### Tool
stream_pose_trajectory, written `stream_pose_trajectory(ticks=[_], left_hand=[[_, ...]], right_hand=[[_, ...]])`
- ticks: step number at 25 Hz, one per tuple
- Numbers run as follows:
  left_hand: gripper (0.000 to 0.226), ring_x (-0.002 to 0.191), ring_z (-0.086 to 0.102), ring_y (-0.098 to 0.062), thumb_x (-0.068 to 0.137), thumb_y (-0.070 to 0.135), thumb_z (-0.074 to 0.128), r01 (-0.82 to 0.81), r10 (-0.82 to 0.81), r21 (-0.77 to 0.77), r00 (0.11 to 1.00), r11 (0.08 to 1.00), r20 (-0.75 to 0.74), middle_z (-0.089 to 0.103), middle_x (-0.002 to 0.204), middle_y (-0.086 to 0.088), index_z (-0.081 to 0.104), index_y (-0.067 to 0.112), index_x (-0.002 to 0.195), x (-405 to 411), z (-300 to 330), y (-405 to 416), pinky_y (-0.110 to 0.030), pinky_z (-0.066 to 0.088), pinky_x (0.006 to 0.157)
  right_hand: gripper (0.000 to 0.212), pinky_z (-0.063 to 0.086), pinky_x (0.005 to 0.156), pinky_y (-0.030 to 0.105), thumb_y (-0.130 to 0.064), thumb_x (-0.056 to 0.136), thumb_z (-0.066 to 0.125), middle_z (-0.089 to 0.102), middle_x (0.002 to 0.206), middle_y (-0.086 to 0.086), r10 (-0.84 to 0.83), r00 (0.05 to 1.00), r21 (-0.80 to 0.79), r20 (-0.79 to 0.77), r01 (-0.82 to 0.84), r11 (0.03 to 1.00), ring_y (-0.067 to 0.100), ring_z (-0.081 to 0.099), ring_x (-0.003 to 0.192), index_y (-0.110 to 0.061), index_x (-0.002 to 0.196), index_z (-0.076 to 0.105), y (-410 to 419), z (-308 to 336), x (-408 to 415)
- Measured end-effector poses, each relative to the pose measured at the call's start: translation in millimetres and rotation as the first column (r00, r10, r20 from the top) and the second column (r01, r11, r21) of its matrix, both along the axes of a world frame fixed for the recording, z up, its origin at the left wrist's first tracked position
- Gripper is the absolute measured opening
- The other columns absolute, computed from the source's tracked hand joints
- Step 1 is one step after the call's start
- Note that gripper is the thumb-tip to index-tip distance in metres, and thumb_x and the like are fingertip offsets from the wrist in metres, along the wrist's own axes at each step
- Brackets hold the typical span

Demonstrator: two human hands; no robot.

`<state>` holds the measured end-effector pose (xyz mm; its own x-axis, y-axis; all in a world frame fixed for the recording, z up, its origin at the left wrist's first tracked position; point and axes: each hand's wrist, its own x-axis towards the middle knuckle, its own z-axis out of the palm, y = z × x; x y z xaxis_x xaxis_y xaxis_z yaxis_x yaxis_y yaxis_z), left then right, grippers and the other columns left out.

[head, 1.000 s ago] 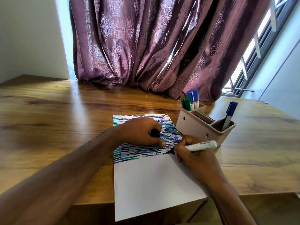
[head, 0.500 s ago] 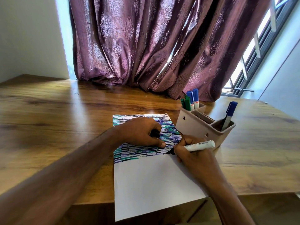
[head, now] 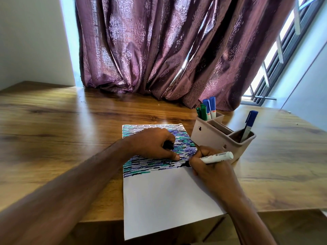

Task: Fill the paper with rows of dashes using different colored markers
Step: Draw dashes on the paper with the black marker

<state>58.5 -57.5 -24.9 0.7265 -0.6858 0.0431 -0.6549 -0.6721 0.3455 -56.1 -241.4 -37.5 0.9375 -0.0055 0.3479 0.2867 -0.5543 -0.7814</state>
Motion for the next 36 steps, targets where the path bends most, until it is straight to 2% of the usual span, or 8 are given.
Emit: stream_pose_trajectory(ticks=[2,6,10,12,16,24,31,36], left_hand=[[0.034,0.075,0.056,-0.013,0.082,0.062,0.064,-0.002,0.002,0.004,1.000,1.000,-0.007,0.061,0.081,0.004,0.051,0.030,0.078,-0.1,-0.2,-0.7,-0.027,0.040,0.060],[0.035,0.076,0.057,-0.014,0.082,0.062,0.064,-0.006,0.006,0.003,1.000,1.000,-0.011,0.064,0.083,0.001,0.055,0.028,0.081,-0.9,-0.2,-0.4,-0.032,0.044,0.063],[0.037,0.076,0.056,-0.014,0.082,0.062,0.063,-0.005,0.005,0.004,1.000,1.000,-0.004,0.063,0.084,0.001,0.056,0.026,0.083,-1.2,-0.1,-0.7,-0.032,0.044,0.064],[0.038,0.075,0.056,-0.015,0.082,0.063,0.063,-0.007,0.007,0.004,1.000,1.000,0.002,0.063,0.083,0.001,0.056,0.026,0.083,-1.9,0.0,-0.4,-0.034,0.045,0.064],[0.035,0.073,0.055,-0.012,0.082,0.063,0.063,-0.005,0.005,0.007,1.000,1.000,-0.008,0.061,0.081,0.004,0.053,0.029,0.078,-1.8,-0.5,-0.4,-0.029,0.040,0.060],[0.034,0.072,0.053,-0.009,0.082,0.062,0.064,0.002,-0.002,0.004,1.000,1.000,0.008,0.059,0.079,0.007,0.052,0.031,0.077,-2.4,0.8,-0.2,-0.027,0.038,0.059],[0.035,0.076,0.056,-0.012,0.082,0.063,0.063,-0.009,0.010,0.022,1.000,1.000,-0.002,0.062,0.083,0.004,0.056,0.028,0.083,-2.4,0.6,-1.1,-0.028,0.043,0.062],[0.034,0.074,0.055,-0.011,0.082,0.062,0.063,-0.008,0.008,0.020,1.000,1.000,-0.009,0.061,0.082,0.005,0.055,0.029,0.082,-2.8,2.0,-1.2,-0.027,0.040,0.060]], right_hand=[[0.014,0.050,0.050,0.011,-0.010,0.086,0.067,0.064,0.071,-0.013,-0.002,1.000,0.023,0.001,0.002,1.000,-0.003,0.063,0.066,-0.021,0.079,0.062,-0.1,0.1,-0.9],[0.005,0.052,0.052,0.012,-0.012,0.086,0.068,0.066,0.075,-0.012,-0.012,1.000,0.014,0.020,0.012,1.000,-0.002,0.064,0.071,-0.016,0.085,0.065,-0.4,-0.2,-1.2],[0.025,0.051,0.051,0.011,-0.010,0.086,0.068,0.064,0.068,-0.017,-0.002,1.000,0.036,0.013,0.002,0.999,-0.004,0.064,0.068,-0.031,0.075,0.059,0.8,1.7,-3.8],[0.028,0.050,0.049,0.011,-0.008,0.085,0.067,0.065,0.061,-0.018,0.002,1.000,0.025,0.022,-0.003,1.000,-0.002,0.063,0.064,-0.031,0.072,0.059,1.0,3.4,-3.5],[0.027,0.049,0.048,0.010,-0.009,0.086,0.066,0.064,0.064,-0.034,0.030,0.999,0.015,0.016,-0.031,0.999,-0.004,0.063,0.066,-0.031,0.073,0.057,0.6,3.5,-2.7],[0.030,0.041,0.043,0.009,-0.005,0.086,0.065,0.064,0.059,-0.024,0.042,0.999,0.024,0.021,-0.042,0.999,-0.002,0.059,0.055,-0.026,0.066,0.055,-0.4,3.7,-2.2],[0.037,0.041,0.042,0.009,-0.003,0.086,0.064,0.063,0.057,-0.026,0.043,0.999,0.018,0.030,-0.043,0.999,-0.004,0.059,0.054,-0.029,0.063,0.052,-0.3,4.6,-1.8],[0.032,0.044,0.045,0.008,-0.007,0.087,0.065,0.063,0.062,-0.032,0.031,0.999,0.008,0.042,-0.031,0.999,-0.005,0.061,0.060,-0.031,0.068,0.054,-0.9,1.7,-1.7]])
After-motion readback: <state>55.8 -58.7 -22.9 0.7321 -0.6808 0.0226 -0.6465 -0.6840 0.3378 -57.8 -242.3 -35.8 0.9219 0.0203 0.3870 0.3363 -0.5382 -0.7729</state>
